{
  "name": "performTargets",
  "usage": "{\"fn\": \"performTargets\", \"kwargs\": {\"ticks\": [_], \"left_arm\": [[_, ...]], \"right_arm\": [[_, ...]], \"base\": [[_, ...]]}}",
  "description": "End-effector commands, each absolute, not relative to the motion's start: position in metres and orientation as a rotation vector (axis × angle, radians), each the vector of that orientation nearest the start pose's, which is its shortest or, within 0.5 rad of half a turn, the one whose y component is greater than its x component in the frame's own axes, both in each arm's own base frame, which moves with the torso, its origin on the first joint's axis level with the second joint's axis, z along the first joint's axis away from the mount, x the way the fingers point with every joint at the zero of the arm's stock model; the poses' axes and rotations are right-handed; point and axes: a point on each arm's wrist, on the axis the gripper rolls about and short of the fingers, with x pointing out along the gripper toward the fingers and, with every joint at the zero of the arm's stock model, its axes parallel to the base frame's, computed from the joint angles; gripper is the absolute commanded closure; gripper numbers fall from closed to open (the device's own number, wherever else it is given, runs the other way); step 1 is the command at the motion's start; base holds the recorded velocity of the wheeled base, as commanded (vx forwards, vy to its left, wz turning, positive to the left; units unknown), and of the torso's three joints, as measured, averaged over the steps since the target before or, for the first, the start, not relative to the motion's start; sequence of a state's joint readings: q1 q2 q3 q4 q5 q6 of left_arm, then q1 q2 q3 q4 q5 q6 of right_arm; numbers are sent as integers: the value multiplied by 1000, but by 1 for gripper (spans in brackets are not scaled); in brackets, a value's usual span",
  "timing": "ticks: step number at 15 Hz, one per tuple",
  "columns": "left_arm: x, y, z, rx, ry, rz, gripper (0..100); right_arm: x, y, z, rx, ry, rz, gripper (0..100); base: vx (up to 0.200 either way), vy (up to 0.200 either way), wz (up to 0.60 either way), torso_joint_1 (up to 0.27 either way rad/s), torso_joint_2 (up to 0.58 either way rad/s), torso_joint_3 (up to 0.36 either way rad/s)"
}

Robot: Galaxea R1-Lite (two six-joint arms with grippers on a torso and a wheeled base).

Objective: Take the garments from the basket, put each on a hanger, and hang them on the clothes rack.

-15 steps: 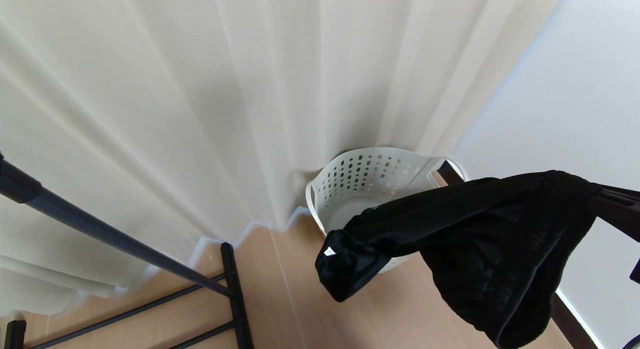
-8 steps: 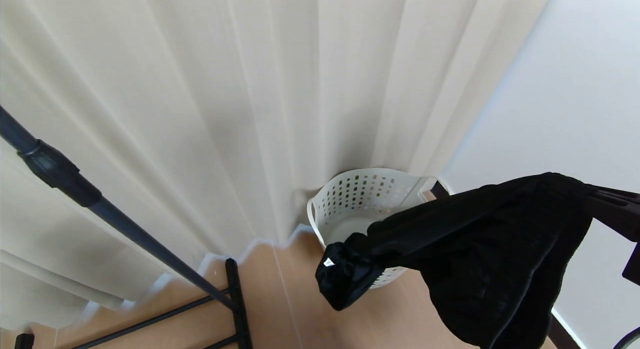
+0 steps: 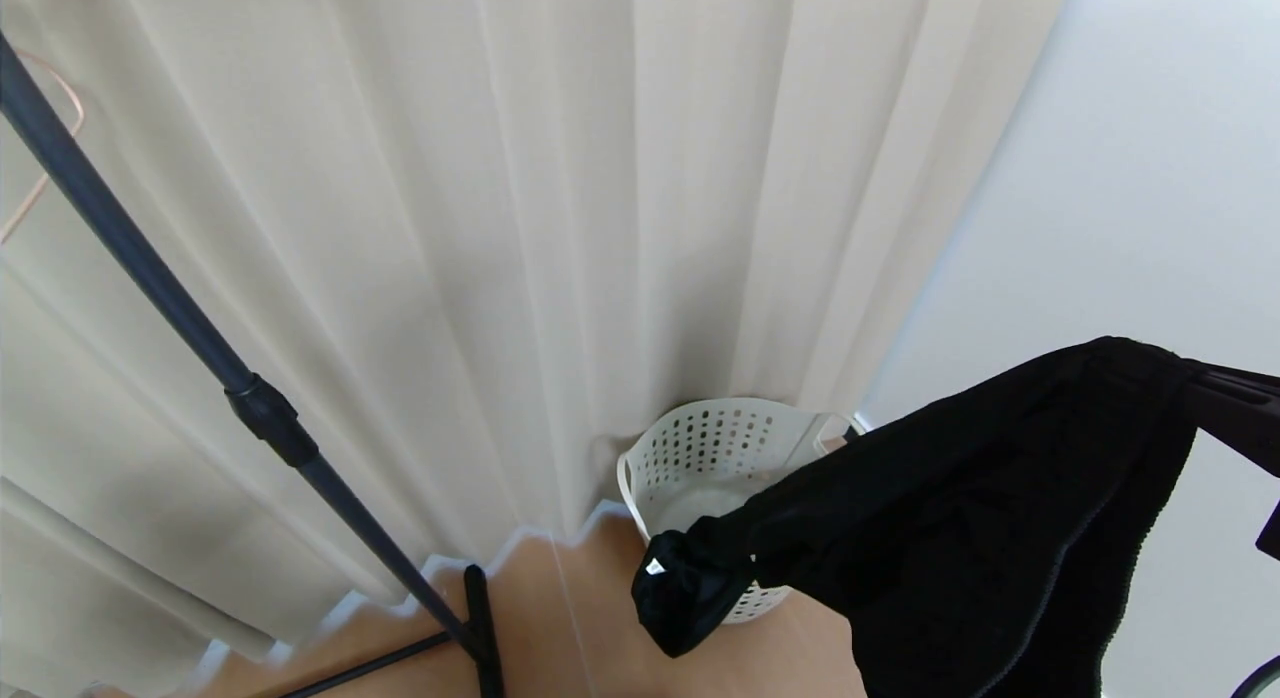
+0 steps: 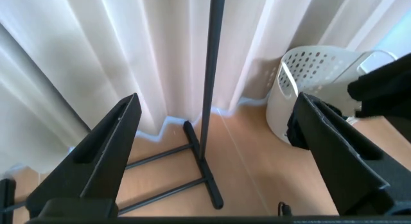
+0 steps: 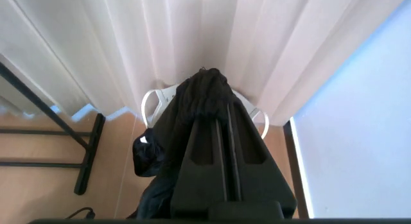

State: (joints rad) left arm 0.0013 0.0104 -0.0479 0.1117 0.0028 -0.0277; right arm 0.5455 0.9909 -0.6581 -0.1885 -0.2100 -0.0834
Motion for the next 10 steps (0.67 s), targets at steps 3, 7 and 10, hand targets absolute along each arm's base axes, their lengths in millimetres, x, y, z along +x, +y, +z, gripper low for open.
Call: {"fn": "performTargets", "kwargs": {"ticks": [3, 7, 10], "left_arm": [[-26, 0, 78, -29, 75, 6, 0], [-26, 0, 77, -28, 77, 6, 0], [-26, 0, 77, -28, 77, 6, 0]], "right_arm": [[109, 60, 249, -136, 114, 341, 100], [110, 61, 249, -137, 120, 339, 100], [111, 62, 248, -139, 125, 340, 100]], "base": [[0, 0, 0, 27, -100, 121], [0, 0, 0, 12, -28, 177], [0, 0, 0, 106, -338, -17]]}}
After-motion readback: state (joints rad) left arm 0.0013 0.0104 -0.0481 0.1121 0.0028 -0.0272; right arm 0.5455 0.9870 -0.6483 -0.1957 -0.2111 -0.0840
